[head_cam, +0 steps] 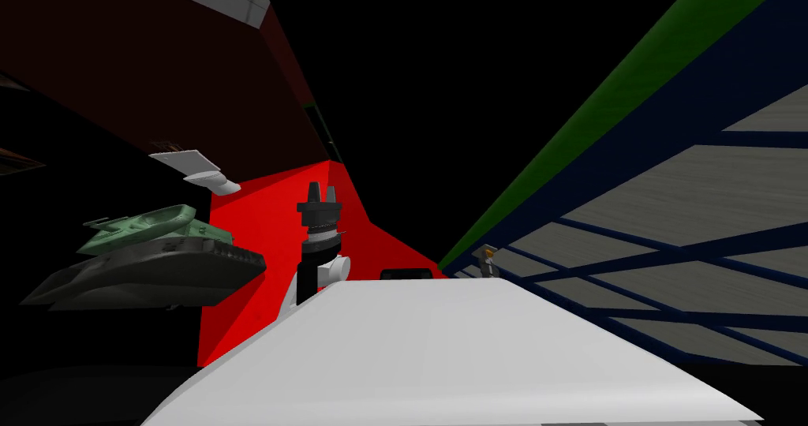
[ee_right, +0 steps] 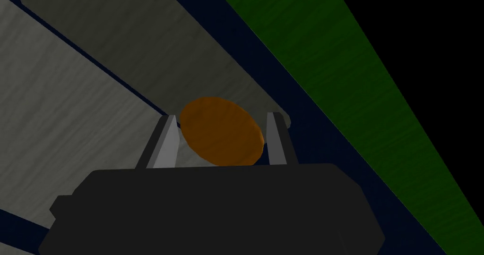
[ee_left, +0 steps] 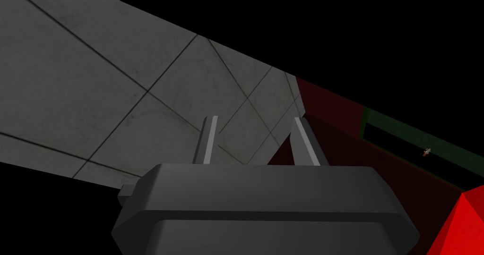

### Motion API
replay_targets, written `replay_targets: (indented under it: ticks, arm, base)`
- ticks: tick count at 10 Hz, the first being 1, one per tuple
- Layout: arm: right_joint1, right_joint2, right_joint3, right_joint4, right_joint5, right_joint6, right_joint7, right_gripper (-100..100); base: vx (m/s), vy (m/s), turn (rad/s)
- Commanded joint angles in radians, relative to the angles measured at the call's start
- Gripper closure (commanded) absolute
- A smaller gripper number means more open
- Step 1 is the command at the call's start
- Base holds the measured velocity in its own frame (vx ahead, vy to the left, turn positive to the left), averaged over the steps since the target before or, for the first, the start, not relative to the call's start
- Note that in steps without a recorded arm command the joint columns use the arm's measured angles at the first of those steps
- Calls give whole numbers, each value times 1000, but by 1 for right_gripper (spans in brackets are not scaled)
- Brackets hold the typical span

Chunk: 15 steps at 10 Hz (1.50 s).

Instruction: Pull the door open

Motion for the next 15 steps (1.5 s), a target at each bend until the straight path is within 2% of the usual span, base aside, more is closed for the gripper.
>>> replay_targets:
  ticks: [1,2,6,7,9,11,12,13,15]
  arm:
    - [-11,-4,11,11,-11,-2,-50,100]
    - [-11,-4,11,11,-11,-2,-58,100]
    - [-28,-14,33,23,-35,0,-172,100]
    - [-28,-14,33,23,-35,0,-177,100]
    - [-40,-21,48,31,-51,2,-241,100]
    - [-45,-24,55,35,-59,2,-290,100]
    - [-45,-24,55,35,-59,2,-295,100]
    - [-51,-28,63,39,-67,3,-335,100]
    - [-57,-31,70,44,-76,4,-377,100]
  base:
    - [-37,2,7]
    - [-25,3,7]
    - [-28,2,5]
    - [-20,0,6]
    - [-27,4,4]
    - [-30,1,6]
    - [-19,0,7]
    - [-20,4,2]
    - [-31,2,7]
